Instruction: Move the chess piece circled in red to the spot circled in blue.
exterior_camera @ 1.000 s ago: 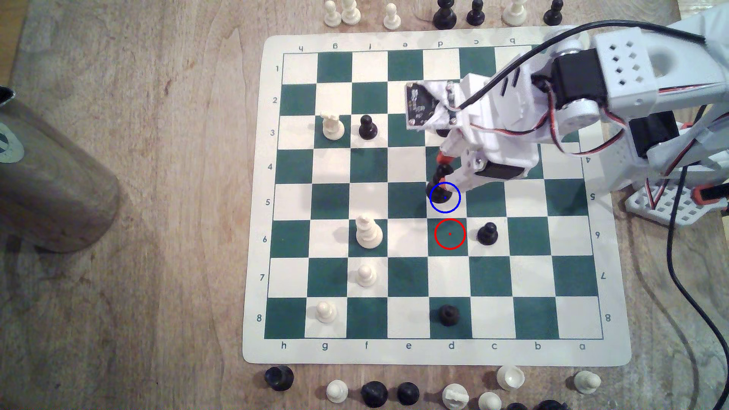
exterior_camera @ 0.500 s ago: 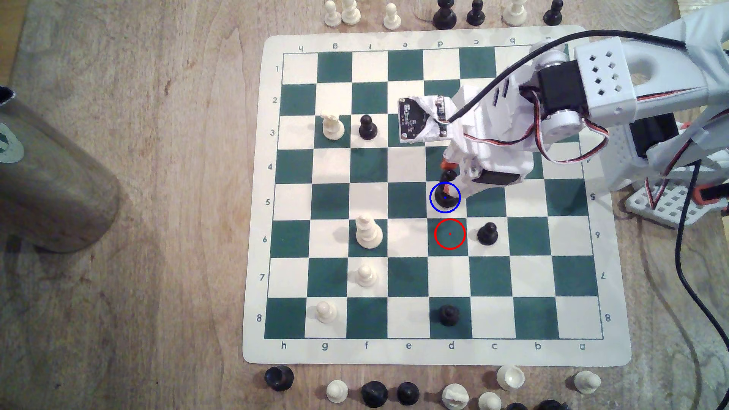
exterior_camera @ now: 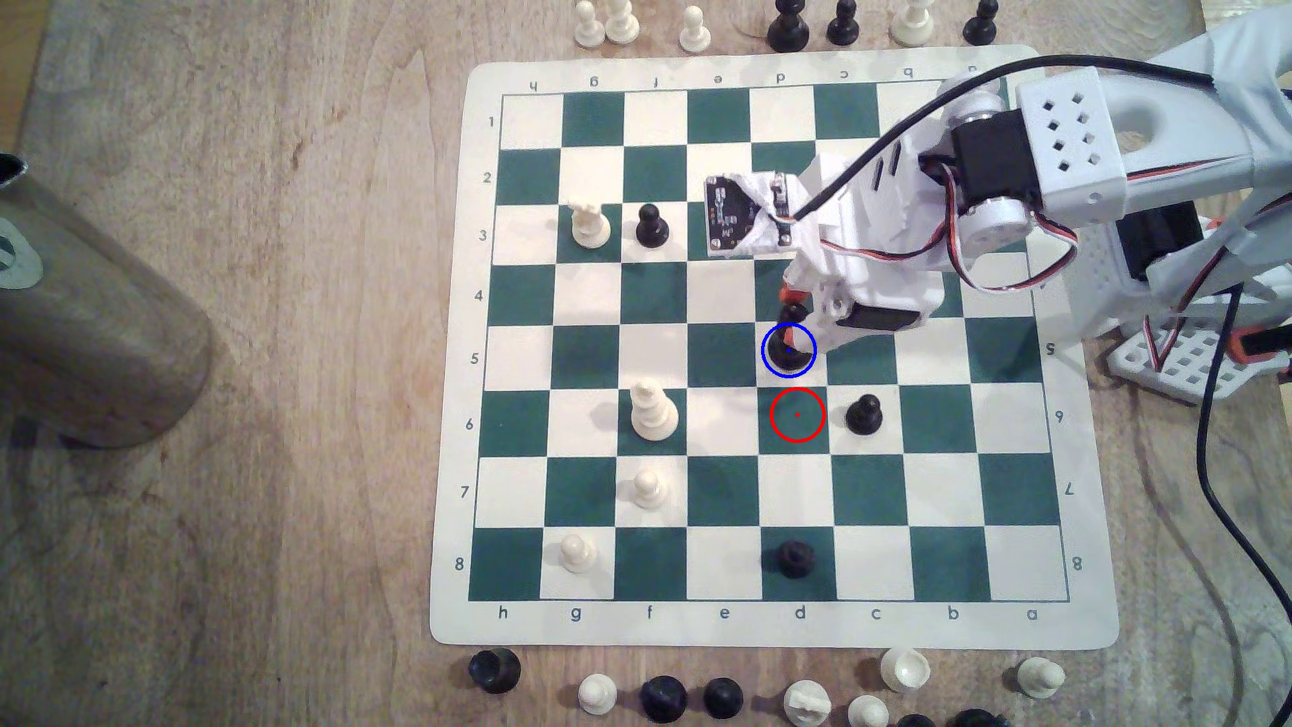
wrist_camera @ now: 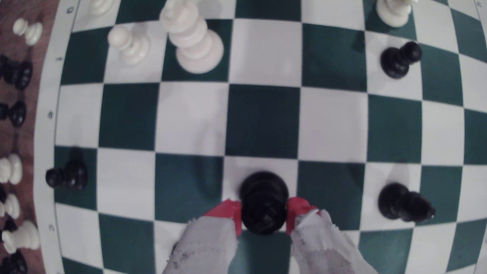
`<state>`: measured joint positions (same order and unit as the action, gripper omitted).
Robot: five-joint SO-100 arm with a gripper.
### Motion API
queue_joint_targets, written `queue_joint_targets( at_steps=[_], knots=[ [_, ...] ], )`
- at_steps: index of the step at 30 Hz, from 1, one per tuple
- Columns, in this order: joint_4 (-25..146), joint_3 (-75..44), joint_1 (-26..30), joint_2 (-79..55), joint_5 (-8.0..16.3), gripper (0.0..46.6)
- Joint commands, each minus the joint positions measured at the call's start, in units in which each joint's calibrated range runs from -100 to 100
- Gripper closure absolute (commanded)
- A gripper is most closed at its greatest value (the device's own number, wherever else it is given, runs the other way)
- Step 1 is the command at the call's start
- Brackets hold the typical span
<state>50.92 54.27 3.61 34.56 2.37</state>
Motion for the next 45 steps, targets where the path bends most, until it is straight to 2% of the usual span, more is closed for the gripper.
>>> queue_joint_targets(
  at_steps=[1, 6, 9, 10, 14, 24, 45],
  knots=[
    [-0.9, -0.8, 0.4, 0.2, 0.2, 45.9],
    [-0.8, -0.8, 0.5, -0.1, 0.1, 45.5],
    [-0.6, -0.8, 0.3, -0.4, 0.0, 36.2],
    [-0.4, -0.8, 0.2, -0.5, -0.1, 31.9],
    [0.8, -0.6, 0.4, 0.4, -0.4, 27.5],
    [2.2, -0.3, 1.4, 0.9, -0.3, 25.0],
    [5.8, 1.2, -0.4, 2.8, -1.6, 25.0]
  ],
)
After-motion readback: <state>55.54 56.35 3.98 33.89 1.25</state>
